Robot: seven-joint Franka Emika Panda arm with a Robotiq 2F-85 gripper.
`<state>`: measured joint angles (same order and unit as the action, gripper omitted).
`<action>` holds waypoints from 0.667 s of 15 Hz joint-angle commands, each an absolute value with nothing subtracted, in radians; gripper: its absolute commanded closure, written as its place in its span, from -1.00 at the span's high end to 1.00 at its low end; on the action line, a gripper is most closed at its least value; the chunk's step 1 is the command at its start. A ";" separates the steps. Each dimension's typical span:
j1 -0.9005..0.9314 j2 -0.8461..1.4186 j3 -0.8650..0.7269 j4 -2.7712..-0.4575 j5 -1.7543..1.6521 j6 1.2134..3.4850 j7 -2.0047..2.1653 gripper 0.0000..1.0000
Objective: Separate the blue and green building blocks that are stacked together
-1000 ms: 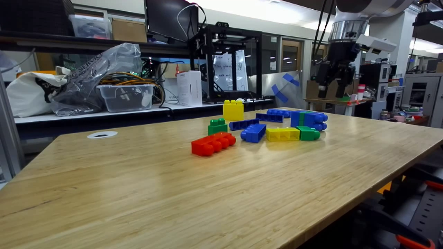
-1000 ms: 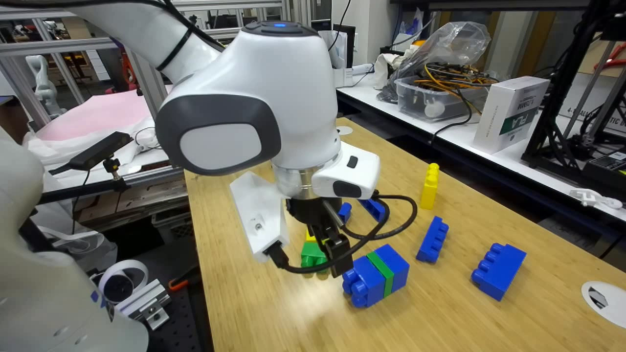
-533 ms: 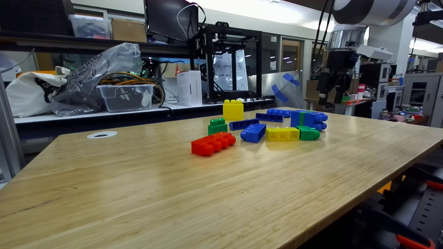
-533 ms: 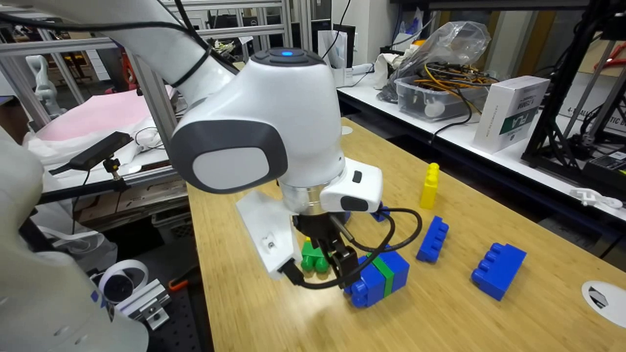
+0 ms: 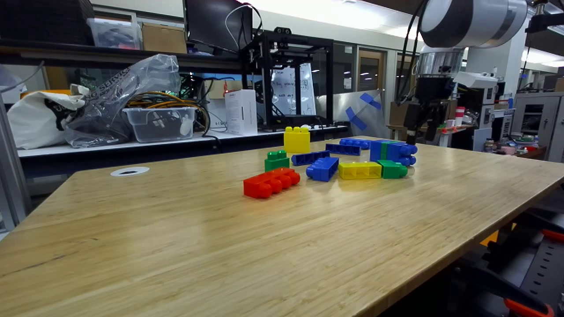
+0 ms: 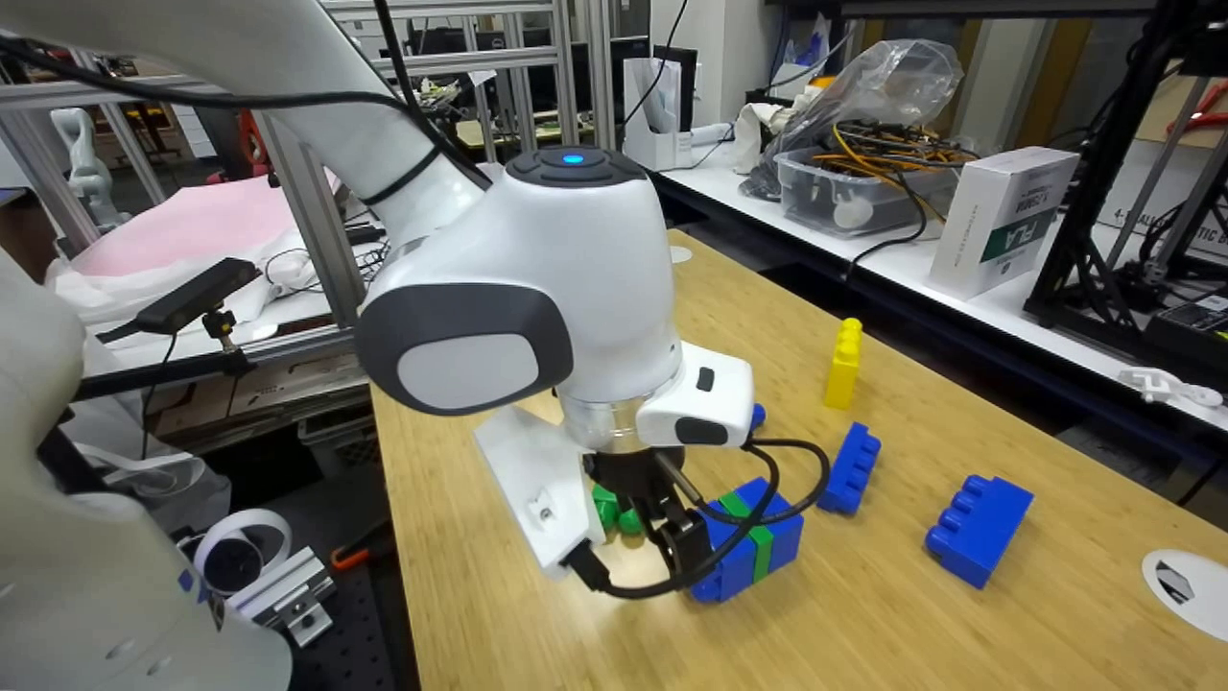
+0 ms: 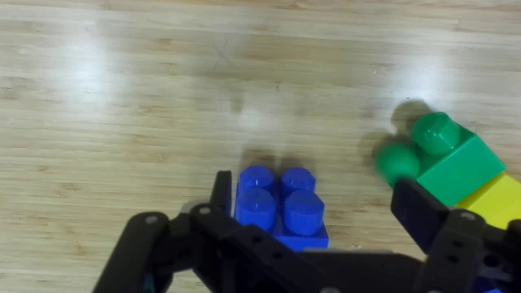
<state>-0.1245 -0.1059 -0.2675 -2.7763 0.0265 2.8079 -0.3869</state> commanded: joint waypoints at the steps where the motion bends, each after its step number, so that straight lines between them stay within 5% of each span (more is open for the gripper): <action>1: -0.127 -0.079 -0.263 -2.776 0.057 2.860 -0.425 1.00; 10: -0.100 -0.044 -0.277 -2.745 0.154 2.915 -0.499 1.00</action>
<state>-0.1219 -0.0740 -0.2676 -2.7656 0.0899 2.8820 -0.4325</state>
